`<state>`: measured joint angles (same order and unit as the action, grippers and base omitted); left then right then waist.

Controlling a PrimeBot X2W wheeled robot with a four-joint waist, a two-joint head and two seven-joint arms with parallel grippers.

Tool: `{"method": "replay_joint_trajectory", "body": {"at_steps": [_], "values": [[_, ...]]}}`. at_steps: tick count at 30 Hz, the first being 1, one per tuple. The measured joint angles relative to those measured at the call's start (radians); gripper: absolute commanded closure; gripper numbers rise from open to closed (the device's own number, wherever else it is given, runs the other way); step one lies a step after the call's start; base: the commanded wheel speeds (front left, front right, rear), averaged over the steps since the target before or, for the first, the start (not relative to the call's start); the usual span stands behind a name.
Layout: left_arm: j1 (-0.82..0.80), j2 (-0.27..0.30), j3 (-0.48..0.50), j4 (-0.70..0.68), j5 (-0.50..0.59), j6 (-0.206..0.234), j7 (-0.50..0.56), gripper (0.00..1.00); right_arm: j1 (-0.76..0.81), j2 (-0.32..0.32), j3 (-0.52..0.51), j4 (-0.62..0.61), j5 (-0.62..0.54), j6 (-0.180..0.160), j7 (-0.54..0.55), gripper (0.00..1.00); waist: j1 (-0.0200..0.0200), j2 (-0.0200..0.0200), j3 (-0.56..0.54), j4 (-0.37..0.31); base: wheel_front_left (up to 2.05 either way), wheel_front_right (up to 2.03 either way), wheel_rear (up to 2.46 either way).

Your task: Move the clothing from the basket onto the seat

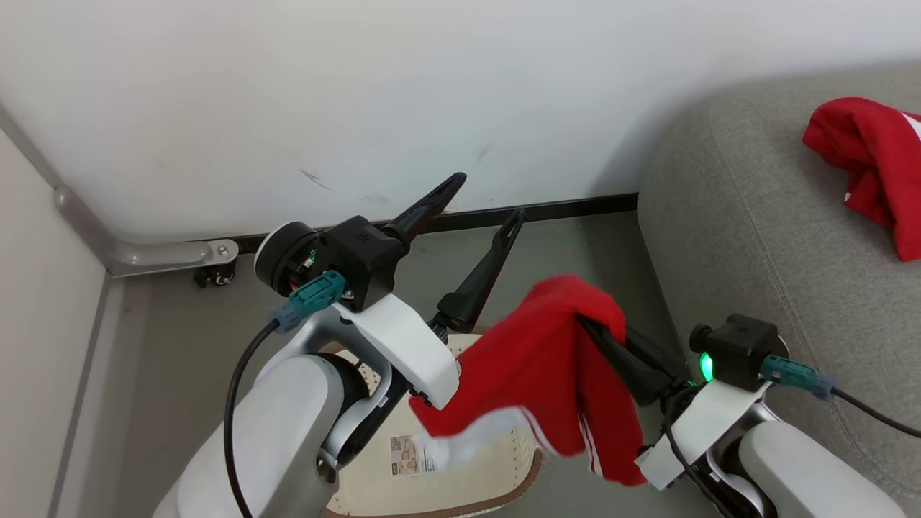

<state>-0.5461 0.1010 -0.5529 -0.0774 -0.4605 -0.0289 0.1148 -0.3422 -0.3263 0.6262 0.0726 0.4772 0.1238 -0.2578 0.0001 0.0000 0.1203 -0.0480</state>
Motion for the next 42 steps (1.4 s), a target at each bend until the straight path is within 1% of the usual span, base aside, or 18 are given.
{"method": "replay_joint_trajectory", "body": {"at_steps": [12,20,32,42], "values": [[-0.002,-0.003,-0.023,-0.002,-0.005,-0.002,0.017,0.0,0.0,-0.007,-0.092,-0.007,-0.005,0.0,0.0,1.0,0.0,0.0,0.016,-0.037,0.0,0.0,0.0],[-0.017,-0.012,-0.049,0.005,-0.016,-0.025,0.025,0.0,0.015,-0.007,-0.145,-0.023,-0.027,0.0,0.0,1.0,0.0,0.0,0.027,-0.076,0.0,0.0,0.0],[-0.042,-0.025,-0.076,0.03,-0.033,-0.044,0.026,0.0,0.053,0.006,-0.223,-0.049,-0.052,0.0,0.0,1.0,0.0,0.0,0.04,-0.152,0.0,0.0,0.0],[-0.051,-0.029,-0.087,0.053,-0.041,-0.053,0.026,0.0,0.08,0.022,-0.246,-0.071,-0.077,0.0,0.0,1.0,0.0,0.0,0.046,-0.226,0.0,0.0,0.0]]}}
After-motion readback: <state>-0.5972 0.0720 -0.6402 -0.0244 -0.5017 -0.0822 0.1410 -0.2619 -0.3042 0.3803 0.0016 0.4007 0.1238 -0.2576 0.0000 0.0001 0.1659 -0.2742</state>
